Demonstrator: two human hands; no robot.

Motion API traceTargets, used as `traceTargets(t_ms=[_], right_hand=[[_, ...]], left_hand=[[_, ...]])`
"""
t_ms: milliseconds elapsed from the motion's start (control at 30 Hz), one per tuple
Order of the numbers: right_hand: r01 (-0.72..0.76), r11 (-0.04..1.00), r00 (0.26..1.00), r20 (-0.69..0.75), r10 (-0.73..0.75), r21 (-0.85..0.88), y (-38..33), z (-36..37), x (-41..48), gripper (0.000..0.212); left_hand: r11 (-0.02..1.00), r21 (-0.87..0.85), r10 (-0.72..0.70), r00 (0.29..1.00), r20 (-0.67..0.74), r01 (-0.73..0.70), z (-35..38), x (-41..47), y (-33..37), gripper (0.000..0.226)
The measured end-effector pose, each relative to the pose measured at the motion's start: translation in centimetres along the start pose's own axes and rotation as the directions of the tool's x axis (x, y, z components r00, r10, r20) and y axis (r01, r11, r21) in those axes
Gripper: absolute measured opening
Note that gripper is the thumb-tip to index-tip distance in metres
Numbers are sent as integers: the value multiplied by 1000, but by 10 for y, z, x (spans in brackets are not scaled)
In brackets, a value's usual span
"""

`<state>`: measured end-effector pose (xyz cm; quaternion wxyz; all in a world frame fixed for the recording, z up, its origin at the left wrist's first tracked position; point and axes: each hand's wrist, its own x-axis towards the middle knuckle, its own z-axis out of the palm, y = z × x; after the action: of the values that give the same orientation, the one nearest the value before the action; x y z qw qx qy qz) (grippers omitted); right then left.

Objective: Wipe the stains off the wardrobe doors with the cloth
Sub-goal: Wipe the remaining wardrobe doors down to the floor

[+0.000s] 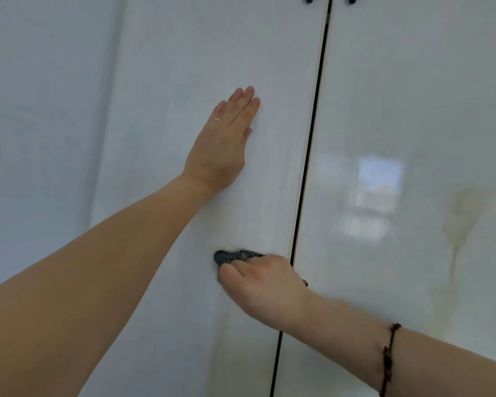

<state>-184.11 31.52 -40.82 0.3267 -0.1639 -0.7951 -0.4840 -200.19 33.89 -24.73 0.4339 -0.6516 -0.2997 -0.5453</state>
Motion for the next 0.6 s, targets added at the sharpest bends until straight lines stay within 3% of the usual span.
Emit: traceTargets(t_ms=[100,200,300,333,400,500,567,600], right_hand=[[-34,995,999,-14,33,-95,38,-31,13,24],[-347,912,922,-257,290,-217,90,-61,72,17],[-475,865,855,-317,410,-162,78,-48,85,15],[-436,889,879,-279,387,-140,58,-34,71,13],[-213,972,969,-148,198,-100,8,-1,26,6],[62,996,997,57,-58,-70,-28,10,-31,26],[7,993,999,38,-2,-116,4,-12,-17,22],[-111,980,994,-34,107,-168,28,-27,0,19]], left_hand=[[1000,-7,10,1000,-20,-10,2,-2,2,47],[1000,-27,7,1000,-25,-8,2,-1,0,48],[999,-28,15,999,-31,-16,2,1,-1,47],[999,-25,20,999,-30,-21,2,1,-2,47],[1000,-18,22,999,-38,-22,2,-1,-3,47],[999,-38,-9,1000,-15,8,0,-4,-2,47],[999,-43,-19,1000,-10,19,-2,-6,1,48],[999,-43,-18,1000,-13,17,-2,-6,2,48]])
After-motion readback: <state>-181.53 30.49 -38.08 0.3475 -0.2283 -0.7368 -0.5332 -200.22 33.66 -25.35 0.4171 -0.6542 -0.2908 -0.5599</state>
